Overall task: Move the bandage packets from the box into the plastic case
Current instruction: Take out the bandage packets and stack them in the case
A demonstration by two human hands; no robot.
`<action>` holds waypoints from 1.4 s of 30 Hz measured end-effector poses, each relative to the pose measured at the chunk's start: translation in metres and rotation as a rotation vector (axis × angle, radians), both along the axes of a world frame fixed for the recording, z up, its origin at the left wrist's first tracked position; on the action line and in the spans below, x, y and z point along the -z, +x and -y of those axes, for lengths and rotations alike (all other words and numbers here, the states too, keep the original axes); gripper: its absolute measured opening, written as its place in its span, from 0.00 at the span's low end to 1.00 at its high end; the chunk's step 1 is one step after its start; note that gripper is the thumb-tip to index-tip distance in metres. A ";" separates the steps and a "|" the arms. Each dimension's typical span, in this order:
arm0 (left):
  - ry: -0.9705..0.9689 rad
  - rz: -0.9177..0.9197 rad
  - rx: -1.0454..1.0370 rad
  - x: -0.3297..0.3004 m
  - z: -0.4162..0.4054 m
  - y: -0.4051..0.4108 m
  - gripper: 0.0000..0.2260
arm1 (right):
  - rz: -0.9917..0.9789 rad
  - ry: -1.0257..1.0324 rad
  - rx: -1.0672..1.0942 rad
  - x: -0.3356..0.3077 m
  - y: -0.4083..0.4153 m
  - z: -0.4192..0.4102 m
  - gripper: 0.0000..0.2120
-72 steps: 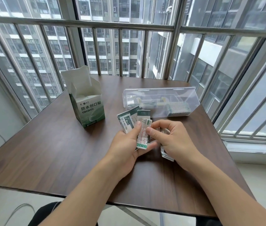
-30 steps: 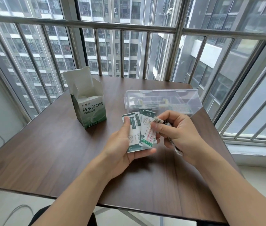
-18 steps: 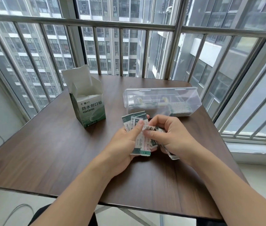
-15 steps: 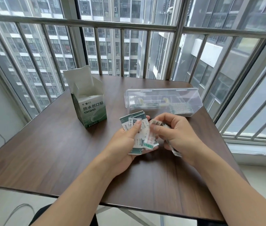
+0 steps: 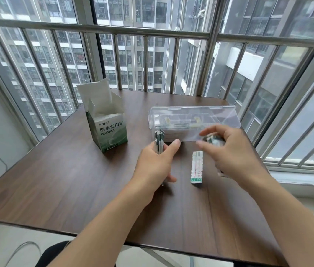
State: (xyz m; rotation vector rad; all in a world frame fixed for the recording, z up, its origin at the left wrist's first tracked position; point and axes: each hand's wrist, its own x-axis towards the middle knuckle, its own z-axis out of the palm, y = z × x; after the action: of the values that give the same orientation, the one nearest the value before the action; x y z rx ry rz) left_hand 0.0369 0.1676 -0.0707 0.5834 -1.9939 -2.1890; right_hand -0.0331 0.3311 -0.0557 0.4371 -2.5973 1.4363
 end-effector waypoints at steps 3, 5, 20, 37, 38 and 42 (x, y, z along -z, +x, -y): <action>0.550 0.132 0.210 -0.012 -0.004 0.002 0.22 | 0.049 -0.497 -0.087 -0.013 0.014 0.022 0.03; 0.726 0.079 0.340 -0.013 -0.008 0.005 0.22 | 0.218 -0.773 -0.199 -0.013 0.026 0.046 0.05; 0.539 -0.098 0.356 -0.011 -0.015 0.020 0.14 | -0.020 -0.429 -0.216 0.005 0.032 0.068 0.13; 0.583 -0.057 0.523 -0.021 0.013 0.023 0.20 | -0.019 0.062 -0.627 -0.013 0.025 0.033 0.61; 0.616 -0.034 0.542 -0.022 0.015 0.022 0.20 | -0.019 0.057 -0.654 -0.013 0.025 0.031 0.61; 0.592 0.038 0.476 -0.018 0.014 0.015 0.16 | -0.077 0.140 -0.696 -0.015 0.027 0.034 0.61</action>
State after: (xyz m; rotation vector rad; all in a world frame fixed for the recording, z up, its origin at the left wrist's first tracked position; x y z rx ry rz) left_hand 0.0515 0.1535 -0.0523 0.2034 -1.5974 -3.1082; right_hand -0.0065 0.2974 -0.0406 1.4947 -2.6049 1.3422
